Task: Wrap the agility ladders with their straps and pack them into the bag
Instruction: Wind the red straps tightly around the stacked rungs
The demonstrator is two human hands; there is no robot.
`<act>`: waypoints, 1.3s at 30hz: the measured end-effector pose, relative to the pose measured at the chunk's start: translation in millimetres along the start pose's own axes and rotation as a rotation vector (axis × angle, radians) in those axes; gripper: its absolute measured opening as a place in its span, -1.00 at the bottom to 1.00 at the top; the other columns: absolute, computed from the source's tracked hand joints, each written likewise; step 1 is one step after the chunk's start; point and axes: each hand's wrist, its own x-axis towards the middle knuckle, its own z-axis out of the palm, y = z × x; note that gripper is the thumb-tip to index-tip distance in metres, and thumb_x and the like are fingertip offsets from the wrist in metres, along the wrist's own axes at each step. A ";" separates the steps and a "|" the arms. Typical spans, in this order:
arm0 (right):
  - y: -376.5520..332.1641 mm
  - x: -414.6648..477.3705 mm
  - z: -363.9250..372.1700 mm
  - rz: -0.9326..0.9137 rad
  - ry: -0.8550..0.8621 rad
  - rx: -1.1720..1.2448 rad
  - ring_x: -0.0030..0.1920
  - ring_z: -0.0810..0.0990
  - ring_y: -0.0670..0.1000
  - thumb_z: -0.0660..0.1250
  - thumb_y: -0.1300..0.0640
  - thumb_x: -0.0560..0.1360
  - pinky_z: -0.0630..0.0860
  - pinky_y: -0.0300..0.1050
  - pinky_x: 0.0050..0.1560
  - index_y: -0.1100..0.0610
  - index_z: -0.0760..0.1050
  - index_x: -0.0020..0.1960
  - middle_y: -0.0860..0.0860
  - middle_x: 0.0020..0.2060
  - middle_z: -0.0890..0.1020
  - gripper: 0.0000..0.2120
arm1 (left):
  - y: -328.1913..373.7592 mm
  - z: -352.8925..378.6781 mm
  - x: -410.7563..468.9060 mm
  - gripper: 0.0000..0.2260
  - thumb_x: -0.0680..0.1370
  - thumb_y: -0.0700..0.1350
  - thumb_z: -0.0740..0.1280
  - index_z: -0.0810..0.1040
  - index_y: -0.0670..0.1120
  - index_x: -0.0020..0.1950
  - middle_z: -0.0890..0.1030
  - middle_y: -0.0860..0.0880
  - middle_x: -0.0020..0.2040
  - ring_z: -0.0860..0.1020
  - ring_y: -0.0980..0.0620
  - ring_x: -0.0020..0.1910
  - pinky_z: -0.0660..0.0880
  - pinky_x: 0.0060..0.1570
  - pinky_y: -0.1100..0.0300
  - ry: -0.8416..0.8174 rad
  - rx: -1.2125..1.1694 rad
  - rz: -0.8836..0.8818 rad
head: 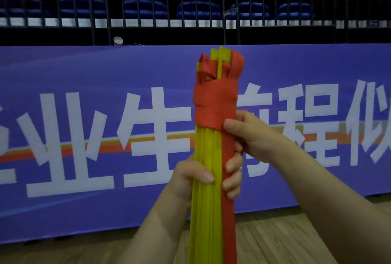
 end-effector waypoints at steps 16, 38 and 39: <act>-19.5 -3.1 22.0 -0.003 0.328 -0.671 -0.28 0.62 0.09 0.40 -0.29 0.27 0.62 0.07 -0.16 0.06 0.62 -0.17 0.11 -0.32 0.65 -0.59 | -23.2 12.8 4.4 -0.63 0.38 -0.21 0.49 0.39 0.05 0.03 0.52 0.07 -0.28 0.55 0.13 -0.35 0.49 -0.41 0.31 1.160 0.845 0.149; -10.2 -1.9 23.3 0.000 0.499 -0.447 -0.58 0.42 -0.17 0.47 -0.08 0.35 0.36 -0.36 -0.52 0.18 0.58 -0.33 -0.10 -0.62 0.47 -0.68 | 9.8 -3.4 -20.8 -0.53 0.29 -0.10 0.44 0.49 0.06 0.19 0.66 -0.01 0.04 0.66 0.06 -0.08 0.58 -0.17 0.22 0.669 0.466 -0.045; -7.1 0.9 25.2 0.011 0.574 -0.591 -0.57 0.41 -0.13 0.47 -0.15 0.34 0.38 -0.28 -0.51 0.16 0.57 -0.36 -0.07 -0.62 0.47 -0.64 | 3.9 3.2 -18.0 -0.52 0.30 -0.08 0.44 0.42 0.12 0.19 0.64 0.05 0.03 0.65 0.11 -0.09 0.56 -0.20 0.27 0.777 0.595 -0.013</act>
